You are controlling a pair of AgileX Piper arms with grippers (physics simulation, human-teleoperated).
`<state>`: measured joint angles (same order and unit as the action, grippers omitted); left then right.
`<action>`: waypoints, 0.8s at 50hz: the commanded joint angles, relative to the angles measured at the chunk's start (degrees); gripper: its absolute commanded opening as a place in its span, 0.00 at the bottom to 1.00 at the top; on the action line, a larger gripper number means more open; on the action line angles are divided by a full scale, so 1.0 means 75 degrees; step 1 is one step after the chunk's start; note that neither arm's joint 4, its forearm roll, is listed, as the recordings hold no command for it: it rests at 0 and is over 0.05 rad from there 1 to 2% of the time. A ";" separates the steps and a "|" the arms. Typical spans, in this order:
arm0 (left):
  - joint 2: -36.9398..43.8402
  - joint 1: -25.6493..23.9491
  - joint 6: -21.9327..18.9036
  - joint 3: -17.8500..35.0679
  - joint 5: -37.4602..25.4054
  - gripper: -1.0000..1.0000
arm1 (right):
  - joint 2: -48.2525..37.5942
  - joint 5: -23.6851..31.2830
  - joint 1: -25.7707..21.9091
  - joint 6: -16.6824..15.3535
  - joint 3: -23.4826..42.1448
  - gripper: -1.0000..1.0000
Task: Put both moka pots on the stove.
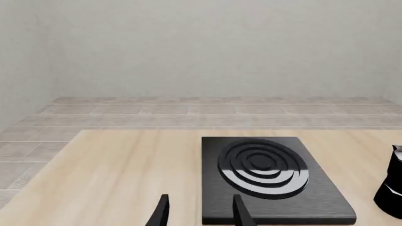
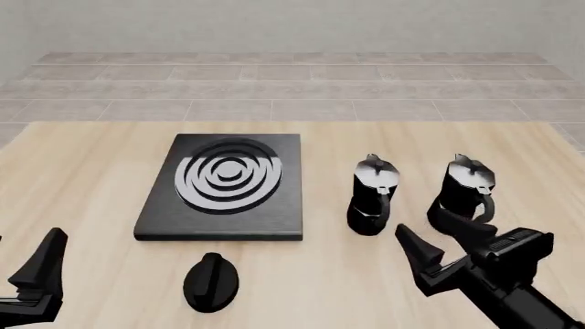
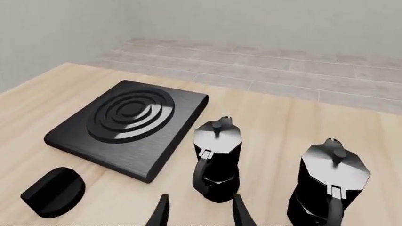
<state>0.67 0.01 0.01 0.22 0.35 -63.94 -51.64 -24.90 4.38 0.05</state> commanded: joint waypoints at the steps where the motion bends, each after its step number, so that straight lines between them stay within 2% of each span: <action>1: -0.0001 0.0000 -0.0001 0.0000 0.0000 1.00 | -0.1504 -0.1241 -0.0024 0.0001 0.0000 1.00; 14: 0.0004 -0.0002 0.0000 0.0000 0.0001 1.00 | -0.2722 -0.2403 0.0152 -0.0172 0.0027 1.00; 40: -0.0002 -0.0001 -0.0002 0.0000 0.0000 1.00 | -0.3375 -0.2432 -0.0028 -0.0372 0.0687 1.00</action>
<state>0.66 0.01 0.00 0.22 0.35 -87.28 -69.36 -24.59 1.95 3.66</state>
